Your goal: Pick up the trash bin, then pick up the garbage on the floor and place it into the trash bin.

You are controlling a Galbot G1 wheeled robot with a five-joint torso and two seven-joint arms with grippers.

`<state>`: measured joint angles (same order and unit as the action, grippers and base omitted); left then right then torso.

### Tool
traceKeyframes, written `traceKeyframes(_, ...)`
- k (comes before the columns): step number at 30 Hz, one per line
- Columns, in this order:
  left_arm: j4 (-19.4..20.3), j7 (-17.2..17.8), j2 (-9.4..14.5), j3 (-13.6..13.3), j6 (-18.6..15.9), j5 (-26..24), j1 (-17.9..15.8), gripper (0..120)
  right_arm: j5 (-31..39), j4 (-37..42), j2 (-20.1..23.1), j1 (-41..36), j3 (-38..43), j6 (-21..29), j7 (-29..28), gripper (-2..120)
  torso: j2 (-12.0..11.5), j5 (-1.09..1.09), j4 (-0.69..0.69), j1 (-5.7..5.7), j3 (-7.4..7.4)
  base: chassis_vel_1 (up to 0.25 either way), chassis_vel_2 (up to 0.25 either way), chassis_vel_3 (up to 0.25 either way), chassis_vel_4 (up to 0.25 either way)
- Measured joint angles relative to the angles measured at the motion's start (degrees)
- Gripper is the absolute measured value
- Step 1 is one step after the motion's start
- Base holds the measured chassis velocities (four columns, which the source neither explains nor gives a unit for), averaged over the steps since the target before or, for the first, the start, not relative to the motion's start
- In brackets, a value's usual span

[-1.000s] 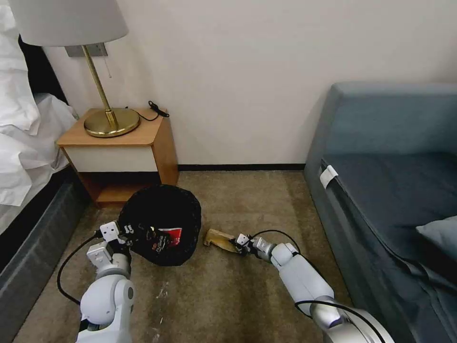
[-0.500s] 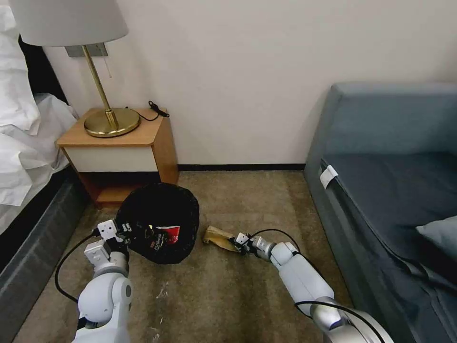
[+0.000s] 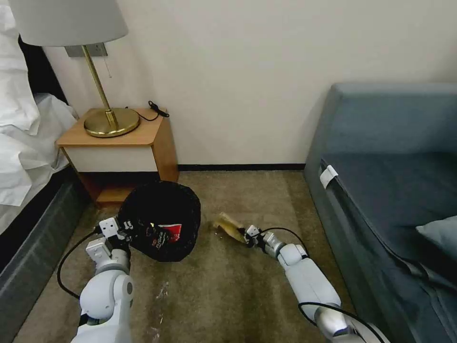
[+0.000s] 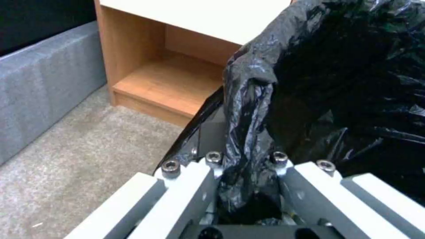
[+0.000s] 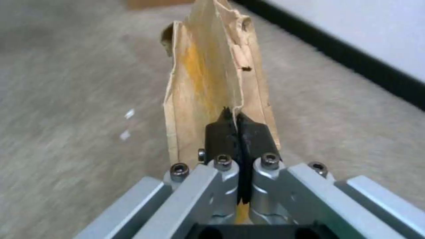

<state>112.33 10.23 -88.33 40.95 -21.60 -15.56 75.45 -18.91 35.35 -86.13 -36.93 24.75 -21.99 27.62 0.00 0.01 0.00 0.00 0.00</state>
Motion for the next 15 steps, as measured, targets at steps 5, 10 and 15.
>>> traceKeyframes(5,0.0,0.0,-0.1,-0.2,0.0,0.1,0.0,2,6.3,1.7,0.6,-0.3,0.5,-1.0,-3.0,0,0.0,-0.01,0.00,0.00,0.00,0.000,0.000,0.000,0.000)
traceKeyframes(10,0.1,0.0,-0.1,-0.4,0.0,0.1,0.0,2,15.1,5.3,1.1,-1.0,-2.7,-1.0,-7.8,0,0.0,0.00,0.00,0.00,0.00,0.000,0.000,0.000,0.000)
traceKeyframes(15,0.0,0.0,0.1,-0.2,0.0,0.0,0.3,2,18.4,9.3,1.2,-1.6,-5.5,-2.4,-12.5,0,0.0,-0.01,0.00,0.00,0.00,0.000,0.000,0.000,0.000)
